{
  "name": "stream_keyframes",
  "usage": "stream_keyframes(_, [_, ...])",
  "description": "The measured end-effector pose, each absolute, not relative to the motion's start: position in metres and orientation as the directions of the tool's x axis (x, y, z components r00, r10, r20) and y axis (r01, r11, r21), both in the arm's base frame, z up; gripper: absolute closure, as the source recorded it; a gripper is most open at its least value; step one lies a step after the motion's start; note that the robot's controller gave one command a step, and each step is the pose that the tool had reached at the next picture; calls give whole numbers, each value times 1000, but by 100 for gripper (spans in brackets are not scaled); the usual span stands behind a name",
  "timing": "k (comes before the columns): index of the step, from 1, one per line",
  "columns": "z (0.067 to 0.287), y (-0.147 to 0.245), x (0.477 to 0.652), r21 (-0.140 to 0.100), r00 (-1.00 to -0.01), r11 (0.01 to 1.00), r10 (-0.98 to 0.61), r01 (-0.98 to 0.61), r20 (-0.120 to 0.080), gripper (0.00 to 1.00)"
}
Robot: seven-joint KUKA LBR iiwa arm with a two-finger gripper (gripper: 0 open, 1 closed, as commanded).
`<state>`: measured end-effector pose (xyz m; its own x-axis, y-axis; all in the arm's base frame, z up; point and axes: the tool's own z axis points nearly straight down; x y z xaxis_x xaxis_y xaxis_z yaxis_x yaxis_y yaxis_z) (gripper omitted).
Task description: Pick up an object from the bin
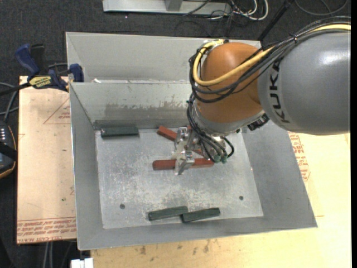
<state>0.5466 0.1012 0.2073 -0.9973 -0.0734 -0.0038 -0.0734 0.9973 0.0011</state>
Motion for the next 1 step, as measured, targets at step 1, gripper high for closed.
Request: stream_keyframes(1, [207, 101, 546, 1, -997, 997, -73, -73, -2, 100])
